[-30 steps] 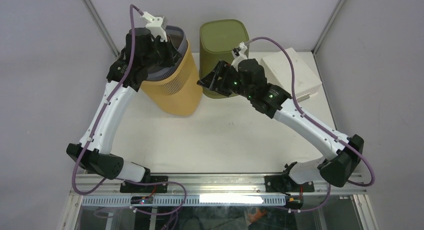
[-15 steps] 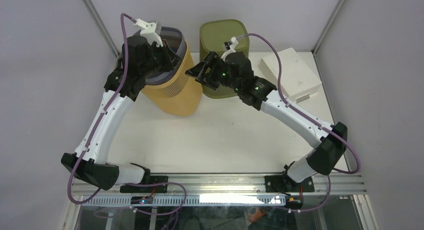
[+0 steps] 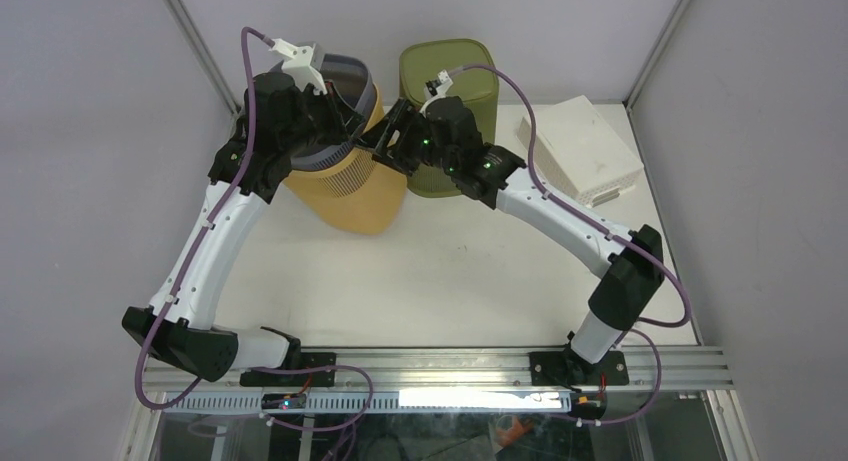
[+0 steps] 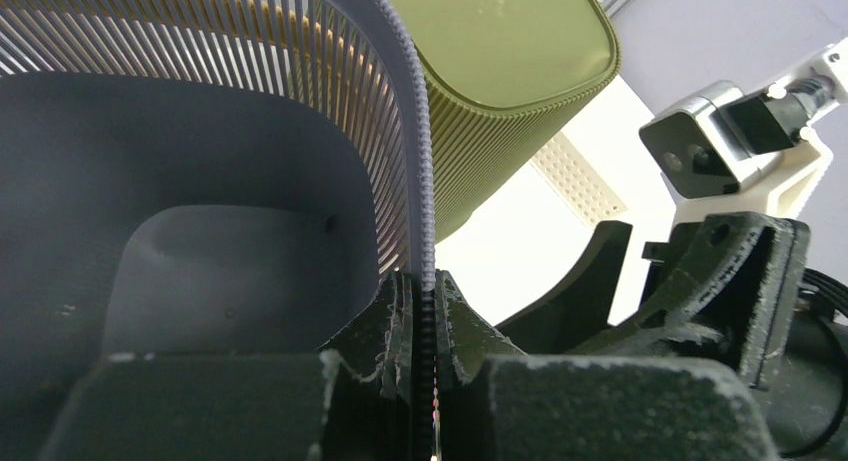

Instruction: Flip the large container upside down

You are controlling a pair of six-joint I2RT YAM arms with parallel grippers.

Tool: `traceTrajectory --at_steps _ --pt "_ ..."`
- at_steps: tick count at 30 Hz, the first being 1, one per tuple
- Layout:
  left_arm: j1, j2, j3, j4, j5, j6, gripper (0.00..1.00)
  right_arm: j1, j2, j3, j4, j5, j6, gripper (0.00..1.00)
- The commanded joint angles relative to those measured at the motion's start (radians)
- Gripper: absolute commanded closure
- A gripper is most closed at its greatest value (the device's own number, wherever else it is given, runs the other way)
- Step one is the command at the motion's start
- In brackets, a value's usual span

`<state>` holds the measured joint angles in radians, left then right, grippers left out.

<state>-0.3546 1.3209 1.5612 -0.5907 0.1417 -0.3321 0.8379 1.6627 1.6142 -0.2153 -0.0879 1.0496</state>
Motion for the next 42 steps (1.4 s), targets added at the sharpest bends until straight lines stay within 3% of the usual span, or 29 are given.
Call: traceTrajectory --at_steps 1,8,23,33,42 --pt "-0.015 -0.051 0.022 0.065 0.081 -0.120 1.00 0.006 0.038 0.081 0.007 -0.010 0.025 0.35" --pt "-0.015 -0.044 0.109 0.049 0.117 -0.104 1.00 0.006 0.044 -0.004 0.003 0.006 0.082 0.38" --pt "-0.041 0.102 0.480 -0.047 0.212 -0.075 1.00 0.006 0.115 -0.051 -0.018 0.013 0.133 0.40" --pt "-0.041 0.267 0.888 -0.179 0.119 -0.009 1.00 0.005 0.155 -0.080 0.075 -0.010 0.168 0.40" --pt "-0.041 0.227 0.948 -0.121 0.043 0.010 1.00 0.003 0.295 0.093 0.107 -0.015 0.179 0.40"
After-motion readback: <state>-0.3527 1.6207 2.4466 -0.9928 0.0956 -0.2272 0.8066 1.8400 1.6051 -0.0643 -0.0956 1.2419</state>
